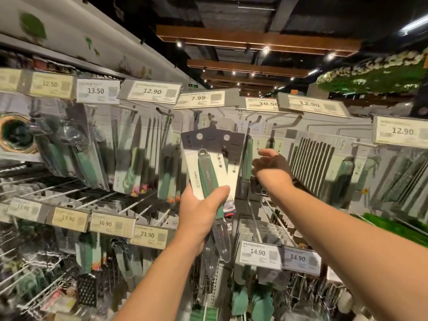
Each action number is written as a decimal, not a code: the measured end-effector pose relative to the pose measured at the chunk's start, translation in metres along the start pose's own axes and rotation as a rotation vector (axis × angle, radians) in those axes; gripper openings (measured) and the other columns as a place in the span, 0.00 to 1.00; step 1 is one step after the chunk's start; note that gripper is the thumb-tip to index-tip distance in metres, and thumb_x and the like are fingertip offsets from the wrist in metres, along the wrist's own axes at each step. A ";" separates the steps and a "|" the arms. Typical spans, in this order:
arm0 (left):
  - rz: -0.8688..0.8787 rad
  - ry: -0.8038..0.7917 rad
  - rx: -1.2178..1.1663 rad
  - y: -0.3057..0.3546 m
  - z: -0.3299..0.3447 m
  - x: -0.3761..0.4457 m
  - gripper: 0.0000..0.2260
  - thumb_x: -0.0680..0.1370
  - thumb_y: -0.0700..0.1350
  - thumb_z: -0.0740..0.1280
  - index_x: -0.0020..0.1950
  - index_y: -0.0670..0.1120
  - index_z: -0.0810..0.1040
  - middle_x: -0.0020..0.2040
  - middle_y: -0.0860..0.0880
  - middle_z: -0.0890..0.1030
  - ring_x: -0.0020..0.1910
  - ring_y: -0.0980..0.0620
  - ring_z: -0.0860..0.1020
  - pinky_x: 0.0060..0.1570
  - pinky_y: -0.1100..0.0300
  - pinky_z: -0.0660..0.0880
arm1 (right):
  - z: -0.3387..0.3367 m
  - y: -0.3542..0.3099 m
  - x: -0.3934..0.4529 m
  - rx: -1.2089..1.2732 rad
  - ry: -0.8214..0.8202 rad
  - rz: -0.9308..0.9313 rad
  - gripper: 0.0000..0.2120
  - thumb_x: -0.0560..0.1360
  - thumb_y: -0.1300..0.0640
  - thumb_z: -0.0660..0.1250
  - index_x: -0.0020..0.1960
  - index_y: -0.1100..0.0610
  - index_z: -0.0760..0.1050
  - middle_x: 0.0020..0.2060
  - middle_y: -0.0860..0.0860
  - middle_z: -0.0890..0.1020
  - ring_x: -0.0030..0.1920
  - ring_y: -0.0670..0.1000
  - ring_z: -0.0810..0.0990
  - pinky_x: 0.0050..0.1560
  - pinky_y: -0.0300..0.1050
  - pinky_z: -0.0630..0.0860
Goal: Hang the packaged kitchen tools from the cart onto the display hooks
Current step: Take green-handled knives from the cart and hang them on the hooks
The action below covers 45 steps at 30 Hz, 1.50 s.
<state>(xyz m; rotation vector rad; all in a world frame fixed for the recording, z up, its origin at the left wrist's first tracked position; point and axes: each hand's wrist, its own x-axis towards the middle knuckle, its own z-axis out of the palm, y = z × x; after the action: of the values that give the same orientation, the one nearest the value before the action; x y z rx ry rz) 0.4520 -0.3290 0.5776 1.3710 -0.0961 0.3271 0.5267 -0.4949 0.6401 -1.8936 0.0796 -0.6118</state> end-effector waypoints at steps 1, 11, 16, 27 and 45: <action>0.001 0.005 0.002 0.000 0.001 -0.001 0.21 0.66 0.53 0.75 0.57 0.53 0.81 0.49 0.53 0.88 0.49 0.51 0.87 0.54 0.49 0.83 | -0.002 -0.002 -0.013 0.031 0.015 -0.033 0.07 0.79 0.61 0.68 0.54 0.51 0.77 0.48 0.51 0.83 0.44 0.50 0.82 0.40 0.39 0.81; 0.155 0.044 0.147 -0.006 0.027 -0.020 0.16 0.77 0.45 0.74 0.63 0.56 0.76 0.52 0.56 0.85 0.52 0.55 0.84 0.47 0.57 0.79 | -0.004 -0.017 -0.106 -0.017 -0.254 -0.108 0.29 0.57 0.35 0.77 0.51 0.47 0.75 0.48 0.48 0.83 0.47 0.49 0.84 0.48 0.55 0.84; 0.224 -0.044 0.198 -0.005 0.033 -0.033 0.29 0.79 0.38 0.70 0.69 0.66 0.67 0.55 0.67 0.80 0.50 0.71 0.79 0.40 0.75 0.73 | -0.009 -0.015 -0.109 0.004 -0.221 -0.058 0.25 0.58 0.50 0.77 0.53 0.48 0.75 0.49 0.46 0.85 0.49 0.49 0.85 0.48 0.54 0.85; 0.280 -0.080 0.113 -0.006 0.020 -0.042 0.07 0.83 0.53 0.68 0.60 0.61 0.76 0.53 0.67 0.83 0.52 0.68 0.80 0.53 0.62 0.75 | -0.029 -0.013 -0.107 0.340 -0.308 0.092 0.16 0.73 0.58 0.77 0.59 0.59 0.80 0.43 0.50 0.88 0.41 0.47 0.88 0.39 0.42 0.81; 0.351 -0.033 0.100 0.010 0.005 -0.034 0.16 0.82 0.43 0.71 0.50 0.63 0.69 0.45 0.68 0.76 0.44 0.81 0.75 0.39 0.84 0.68 | -0.041 -0.006 -0.113 -0.127 0.095 -0.534 0.20 0.77 0.51 0.73 0.62 0.44 0.65 0.57 0.46 0.74 0.56 0.41 0.74 0.55 0.30 0.68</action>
<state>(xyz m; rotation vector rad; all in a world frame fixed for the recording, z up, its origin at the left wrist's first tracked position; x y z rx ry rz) 0.4177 -0.3379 0.5790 1.4584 -0.3538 0.6094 0.4092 -0.4901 0.6143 -2.0151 -0.3442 -1.0775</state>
